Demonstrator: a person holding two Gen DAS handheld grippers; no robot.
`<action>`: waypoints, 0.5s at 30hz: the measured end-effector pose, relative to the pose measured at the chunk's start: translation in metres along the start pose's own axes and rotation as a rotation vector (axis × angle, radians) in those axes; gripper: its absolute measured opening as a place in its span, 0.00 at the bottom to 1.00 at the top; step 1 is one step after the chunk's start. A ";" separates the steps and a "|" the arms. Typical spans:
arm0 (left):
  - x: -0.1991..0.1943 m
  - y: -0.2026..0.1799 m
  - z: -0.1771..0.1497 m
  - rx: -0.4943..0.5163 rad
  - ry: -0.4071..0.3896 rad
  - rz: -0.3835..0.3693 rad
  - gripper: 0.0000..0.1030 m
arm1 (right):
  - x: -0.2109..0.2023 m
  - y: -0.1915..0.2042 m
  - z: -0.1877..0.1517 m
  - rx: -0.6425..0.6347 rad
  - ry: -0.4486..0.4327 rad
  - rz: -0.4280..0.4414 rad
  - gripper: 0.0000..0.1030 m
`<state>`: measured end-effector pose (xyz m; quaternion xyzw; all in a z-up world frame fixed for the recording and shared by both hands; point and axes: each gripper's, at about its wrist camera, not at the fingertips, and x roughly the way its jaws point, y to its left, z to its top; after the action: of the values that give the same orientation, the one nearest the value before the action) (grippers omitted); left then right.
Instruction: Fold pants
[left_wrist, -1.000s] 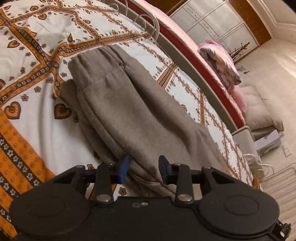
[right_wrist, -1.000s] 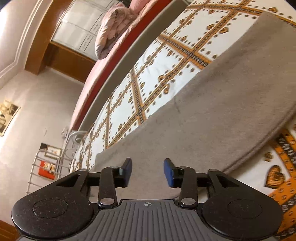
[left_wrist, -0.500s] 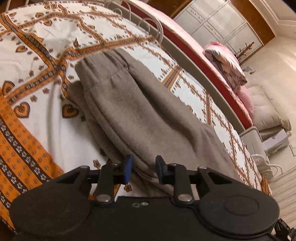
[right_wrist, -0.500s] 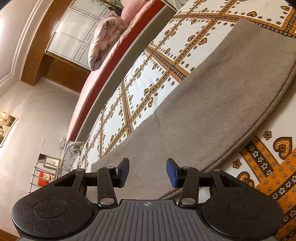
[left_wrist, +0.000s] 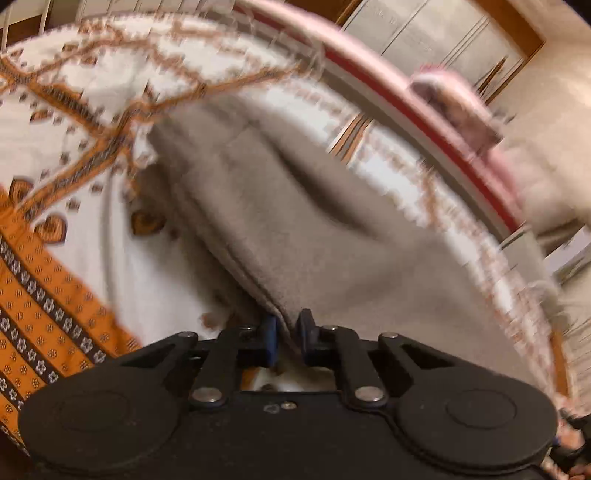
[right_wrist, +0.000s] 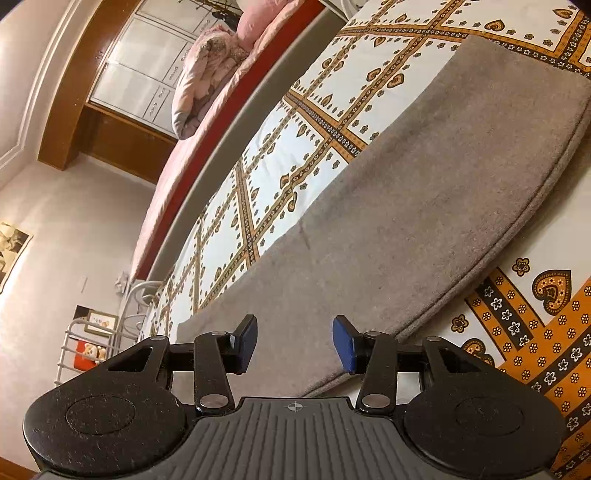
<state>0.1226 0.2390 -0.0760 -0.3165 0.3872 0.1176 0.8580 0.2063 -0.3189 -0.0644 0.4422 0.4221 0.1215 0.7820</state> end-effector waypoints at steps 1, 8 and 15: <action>0.001 0.001 0.002 0.002 0.004 -0.001 0.08 | 0.001 -0.001 0.001 -0.001 0.003 -0.007 0.45; -0.043 -0.037 0.023 0.195 -0.233 0.048 0.39 | 0.019 0.036 -0.002 -0.264 0.024 -0.090 0.45; 0.022 -0.118 0.042 0.504 -0.220 0.085 0.53 | 0.102 0.119 -0.050 -0.691 0.124 -0.108 0.45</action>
<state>0.2143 0.1735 -0.0182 -0.0621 0.3216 0.0870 0.9408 0.2530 -0.1631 -0.0389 0.1206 0.4255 0.2421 0.8636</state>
